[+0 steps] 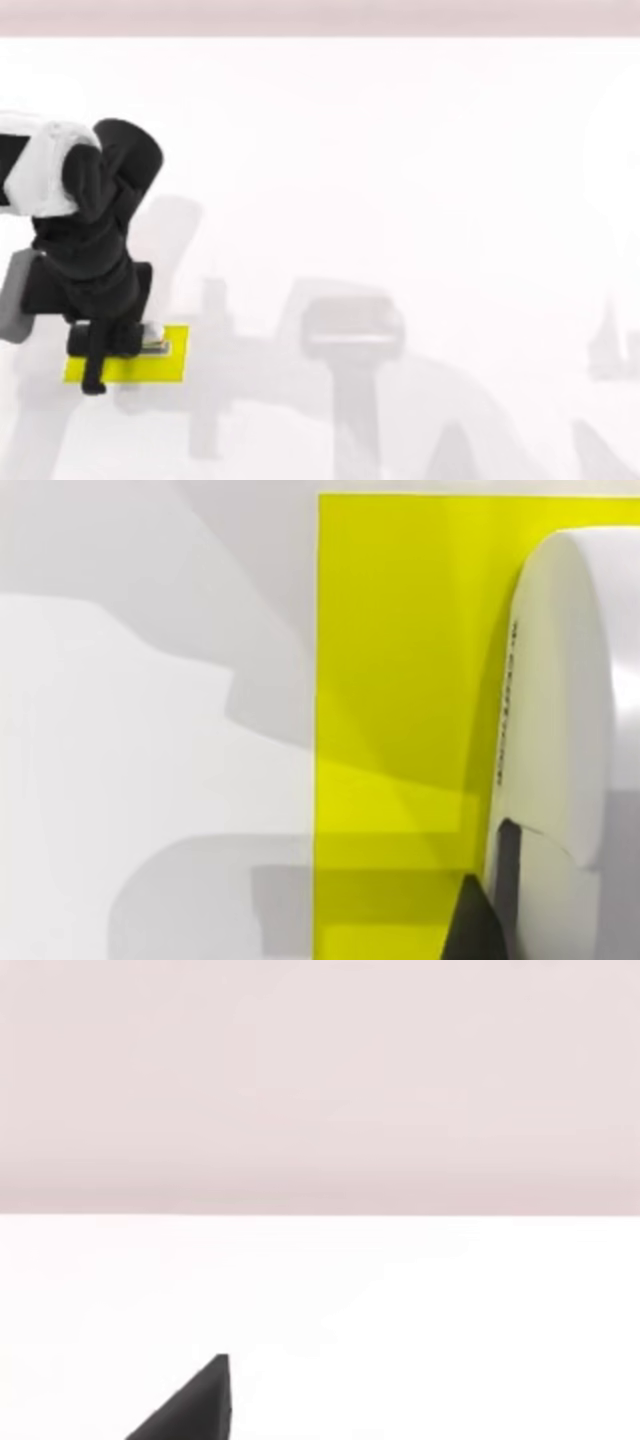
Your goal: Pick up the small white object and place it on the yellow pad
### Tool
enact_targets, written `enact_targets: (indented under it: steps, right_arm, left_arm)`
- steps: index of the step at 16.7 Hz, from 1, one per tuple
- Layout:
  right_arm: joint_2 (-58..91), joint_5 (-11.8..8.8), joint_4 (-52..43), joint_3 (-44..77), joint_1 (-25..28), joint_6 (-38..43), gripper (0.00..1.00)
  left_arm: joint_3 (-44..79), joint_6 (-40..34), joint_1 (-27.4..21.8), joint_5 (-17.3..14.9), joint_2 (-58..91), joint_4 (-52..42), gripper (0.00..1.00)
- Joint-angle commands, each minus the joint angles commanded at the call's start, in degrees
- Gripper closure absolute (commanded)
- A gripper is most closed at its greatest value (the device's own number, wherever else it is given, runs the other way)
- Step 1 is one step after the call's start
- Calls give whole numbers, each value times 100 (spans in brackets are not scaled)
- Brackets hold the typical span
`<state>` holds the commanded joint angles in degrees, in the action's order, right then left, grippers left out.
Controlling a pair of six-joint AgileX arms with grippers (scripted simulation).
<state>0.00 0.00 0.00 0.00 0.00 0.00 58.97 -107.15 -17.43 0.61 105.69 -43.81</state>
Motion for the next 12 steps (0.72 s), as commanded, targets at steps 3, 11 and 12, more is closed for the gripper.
enact_targets:
  steps: [3,11,12]
  right_arm:
    - [0,0,0,0,0,0,0]
    - [0,0,0,0,0,0,0]
    - [0,0,0,0,0,0,0]
  left_arm:
    - [0,0,0,0,0,0,32]
    - [0,0,0,0,0,0,0]
    - [0,0,0,0,0,0,0]
